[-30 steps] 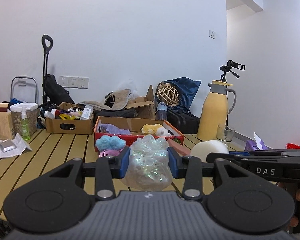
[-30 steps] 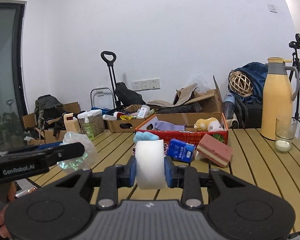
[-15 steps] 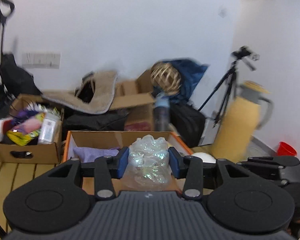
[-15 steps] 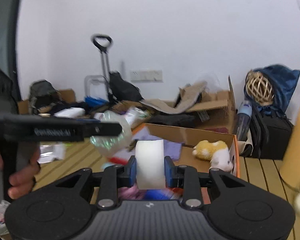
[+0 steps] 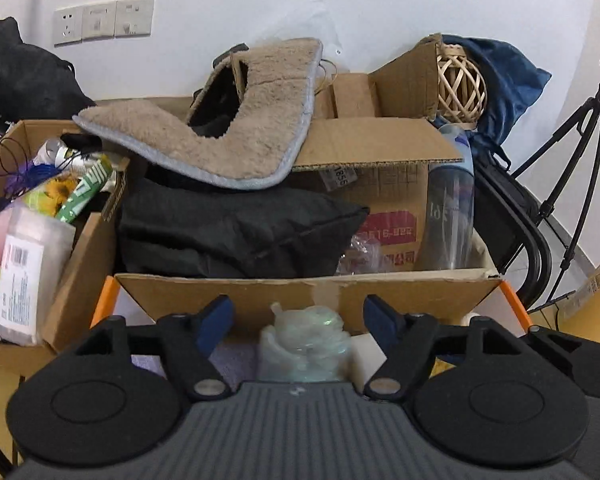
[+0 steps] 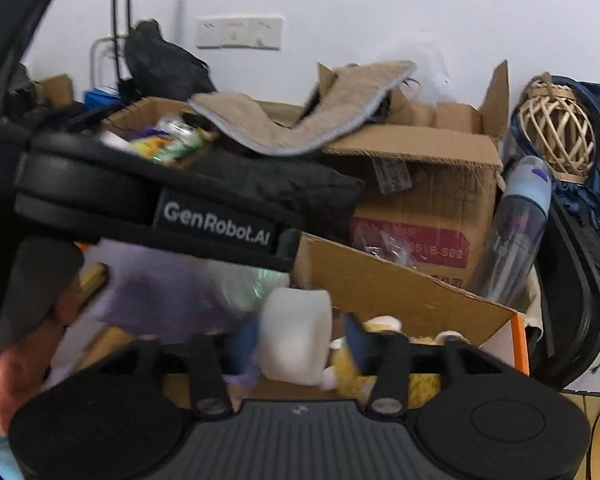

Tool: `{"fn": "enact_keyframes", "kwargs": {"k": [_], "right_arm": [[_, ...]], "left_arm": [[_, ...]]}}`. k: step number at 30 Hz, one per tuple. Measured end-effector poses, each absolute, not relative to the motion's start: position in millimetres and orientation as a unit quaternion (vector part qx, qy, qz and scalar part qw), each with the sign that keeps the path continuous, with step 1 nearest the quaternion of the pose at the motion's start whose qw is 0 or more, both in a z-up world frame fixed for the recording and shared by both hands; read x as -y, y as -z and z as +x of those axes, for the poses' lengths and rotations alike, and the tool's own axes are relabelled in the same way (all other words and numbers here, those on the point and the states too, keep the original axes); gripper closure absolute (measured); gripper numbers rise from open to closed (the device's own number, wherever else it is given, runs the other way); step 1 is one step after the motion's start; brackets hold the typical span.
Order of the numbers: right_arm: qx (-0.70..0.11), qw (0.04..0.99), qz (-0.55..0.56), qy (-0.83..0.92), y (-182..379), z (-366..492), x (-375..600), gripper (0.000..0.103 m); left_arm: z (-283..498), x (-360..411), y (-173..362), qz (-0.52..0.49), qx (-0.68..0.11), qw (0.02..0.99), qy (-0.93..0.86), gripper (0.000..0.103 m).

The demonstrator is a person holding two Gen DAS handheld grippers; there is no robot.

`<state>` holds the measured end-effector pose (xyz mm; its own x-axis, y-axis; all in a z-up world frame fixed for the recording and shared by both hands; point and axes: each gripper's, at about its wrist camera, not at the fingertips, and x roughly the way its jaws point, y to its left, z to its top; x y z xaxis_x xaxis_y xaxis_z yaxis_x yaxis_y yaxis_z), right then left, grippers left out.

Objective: Organize soft objects
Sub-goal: 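Carry the bag and roll into the cardboard box while both grippers open there, then move both grippers back over the table toward the remaining items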

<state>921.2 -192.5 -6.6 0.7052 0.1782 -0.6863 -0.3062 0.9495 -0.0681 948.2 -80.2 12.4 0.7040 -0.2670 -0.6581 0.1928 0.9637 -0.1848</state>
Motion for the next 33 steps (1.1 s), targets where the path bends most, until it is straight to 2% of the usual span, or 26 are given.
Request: {"fn": "enact_keyframes", "kwargs": {"k": [1, 9, 14, 16, 21, 26, 31, 33], "right_arm": [[-0.357, 0.921, -0.084, -0.133, 5.5, 920.6, 195.0, 0.039], [-0.331, 0.934, -0.034, -0.131, -50.9, 896.1, 229.2, 0.038], [-0.32, 0.937, -0.053, -0.131, -99.1, 847.9, 236.7, 0.038], [-0.315, 0.938, -0.069, -0.13, -119.3, 822.4, 238.3, 0.034], [-0.307, 0.94, -0.085, -0.122, -151.8, 760.8, 240.7, 0.032], [-0.26, 0.952, -0.097, -0.133, -160.9, 673.7, 246.1, 0.032], [-0.174, 0.97, -0.059, -0.157, -145.8, 549.2, 257.3, 0.021], [-0.161, 0.972, -0.037, -0.168, -134.2, 506.4, 261.1, 0.021]], "left_arm": [[945.5, 76.7, -14.7, -0.056, -0.361, 0.922, 0.127, 0.022], [902.2, 56.9, -61.2, -0.024, -0.34, 0.933, 0.118, 0.021], [840.7, 41.1, -111.0, 0.003, -0.314, 0.943, 0.114, 0.02], [814.7, 37.5, -132.6, 0.02, -0.296, 0.948, 0.112, 0.017], [740.2, 24.9, -175.0, 0.01, -0.258, 0.96, 0.107, 0.014], [621.2, 12.1, -166.5, 0.037, -0.188, 0.975, 0.108, 0.009], [483.5, 0.4, -134.2, 0.064, -0.102, 0.984, 0.13, 0.001], [431.6, -5.6, -120.1, 0.05, -0.084, 0.986, 0.136, 0.0]]}}
